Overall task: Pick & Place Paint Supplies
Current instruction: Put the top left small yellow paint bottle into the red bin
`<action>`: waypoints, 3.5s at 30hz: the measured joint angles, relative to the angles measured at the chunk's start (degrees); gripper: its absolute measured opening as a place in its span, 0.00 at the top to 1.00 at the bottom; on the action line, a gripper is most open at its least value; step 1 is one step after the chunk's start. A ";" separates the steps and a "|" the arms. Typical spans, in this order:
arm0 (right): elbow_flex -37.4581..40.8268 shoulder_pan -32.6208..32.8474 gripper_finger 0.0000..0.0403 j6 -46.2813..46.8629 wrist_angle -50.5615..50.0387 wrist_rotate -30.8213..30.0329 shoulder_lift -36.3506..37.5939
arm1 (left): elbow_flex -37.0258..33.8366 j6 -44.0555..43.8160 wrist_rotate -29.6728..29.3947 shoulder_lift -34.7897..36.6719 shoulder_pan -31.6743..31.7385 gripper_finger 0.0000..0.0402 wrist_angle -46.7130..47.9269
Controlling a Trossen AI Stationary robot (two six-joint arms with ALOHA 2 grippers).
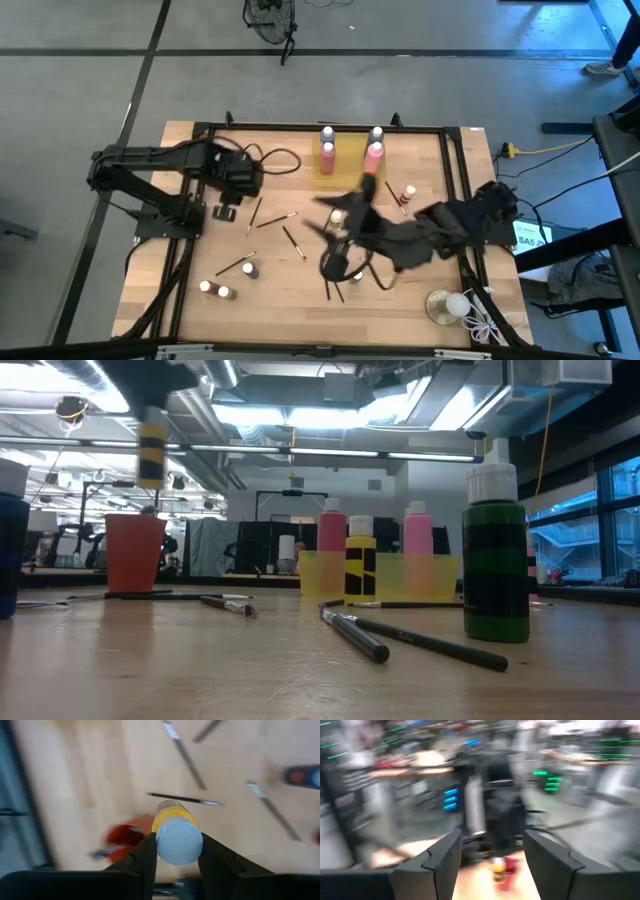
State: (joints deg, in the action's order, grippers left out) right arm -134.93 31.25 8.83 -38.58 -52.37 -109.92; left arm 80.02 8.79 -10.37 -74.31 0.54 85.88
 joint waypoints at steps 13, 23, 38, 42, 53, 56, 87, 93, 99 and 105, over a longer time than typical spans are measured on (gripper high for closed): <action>0.24 7.99 0.47 2.75 -0.54 -33.91 0.51 | 3.11 8.75 1.54 -6.80 10.33 0.72 -16.65; 0.24 7.28 0.47 -0.06 -9.46 -37.65 0.82 | 13.01 15.91 5.85 -18.87 12.75 0.72 -17.85; 0.20 11.30 0.47 -6.35 -11.20 -37.62 2.75 | 28.68 15.50 8.89 -35.53 17.49 0.72 -15.49; 0.20 11.25 0.47 -5.15 -13.41 -37.67 3.31 | 28.68 15.50 8.47 -36.99 17.63 0.72 -16.79; 0.20 11.15 0.47 0.17 -19.50 -37.60 3.27 | 28.28 14.44 8.47 -39.09 18.71 0.72 -21.02; 0.20 11.19 0.47 0.17 -19.52 -37.60 3.27 | 28.16 14.32 8.55 -39.96 19.20 0.72 -20.05; 0.20 11.23 0.47 1.05 -22.18 -35.71 3.33 | 28.14 11.90 12.51 -45.06 20.30 0.72 -19.90; 0.20 11.23 0.47 1.04 -23.01 -35.48 3.33 | 28.16 12.08 14.54 -45.02 20.39 0.72 -22.41; 0.20 11.23 0.47 1.04 -23.89 -35.48 3.33 | 28.14 11.92 14.96 -45.02 20.72 0.71 -22.35; 0.20 11.23 0.47 1.04 -24.30 -35.48 3.33 | 28.16 11.90 15.28 -45.02 20.95 0.72 -22.36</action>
State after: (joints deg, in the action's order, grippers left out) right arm -134.74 42.48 9.87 -62.88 -87.85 -106.59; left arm 108.18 20.69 4.91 -119.33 21.50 63.53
